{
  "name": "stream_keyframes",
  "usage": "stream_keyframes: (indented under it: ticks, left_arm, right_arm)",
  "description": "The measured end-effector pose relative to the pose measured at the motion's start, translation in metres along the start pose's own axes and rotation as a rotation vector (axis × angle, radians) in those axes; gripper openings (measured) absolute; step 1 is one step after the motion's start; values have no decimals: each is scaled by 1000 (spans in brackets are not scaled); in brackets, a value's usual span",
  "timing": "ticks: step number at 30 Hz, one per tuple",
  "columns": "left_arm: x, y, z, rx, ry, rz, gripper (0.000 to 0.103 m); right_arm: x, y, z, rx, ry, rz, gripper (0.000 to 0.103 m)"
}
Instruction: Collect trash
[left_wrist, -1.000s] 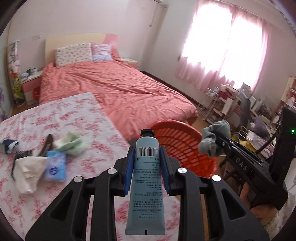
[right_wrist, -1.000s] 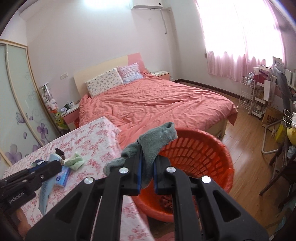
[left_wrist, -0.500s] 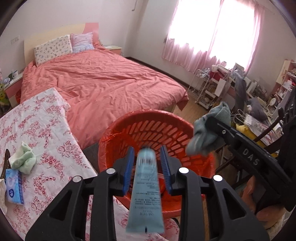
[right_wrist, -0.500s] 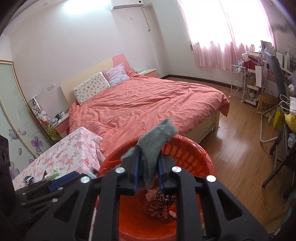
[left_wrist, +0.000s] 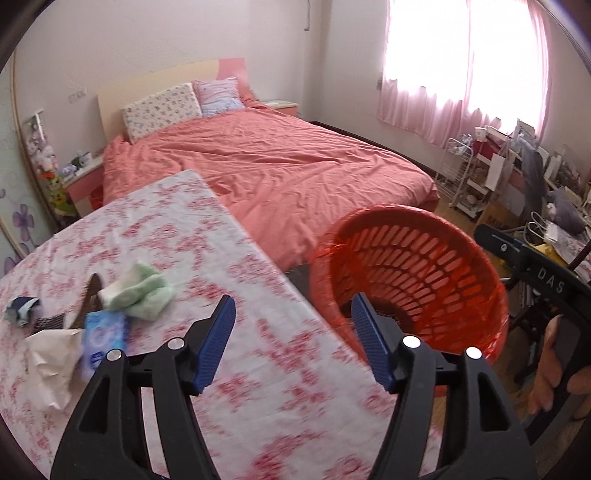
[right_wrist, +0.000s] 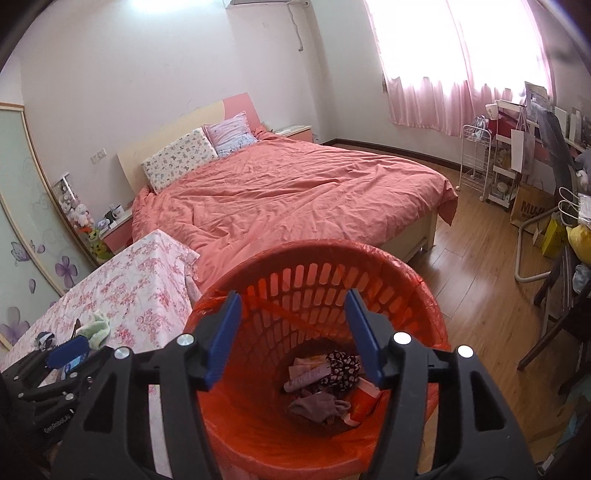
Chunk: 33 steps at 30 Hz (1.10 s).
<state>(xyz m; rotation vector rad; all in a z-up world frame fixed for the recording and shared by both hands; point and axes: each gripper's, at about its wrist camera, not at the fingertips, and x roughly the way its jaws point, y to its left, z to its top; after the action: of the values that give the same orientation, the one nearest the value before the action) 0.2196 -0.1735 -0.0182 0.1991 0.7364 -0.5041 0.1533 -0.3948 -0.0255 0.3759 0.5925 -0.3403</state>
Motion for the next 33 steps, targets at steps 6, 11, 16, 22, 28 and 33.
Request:
stream_keyframes:
  ticks: [6, 11, 16, 22, 28, 33]
  left_arm:
    - [-19, 47, -16, -55, -14, 91, 72]
    - [-40, 105, -35, -148, -35, 225, 82]
    - [-44, 158, -52, -242, -19, 338, 84]
    - [-29, 183, -60, -291, 29, 348, 84]
    - [-15, 192, -70, -308, 61, 329, 70]
    - [-24, 192, -74, -294, 34, 306, 41]
  right_arm:
    - [-8, 36, -14, -64, 23, 33, 58]
    - [-6, 77, -32, -125, 59, 79, 58]
    - [-1, 119, -54, -190, 103, 124, 58]
    - [2, 158, -73, -254, 136, 152, 58]
    - [3, 174, -80, -283, 155, 162, 58]
    - [5, 188, -86, -305, 172, 177, 58]
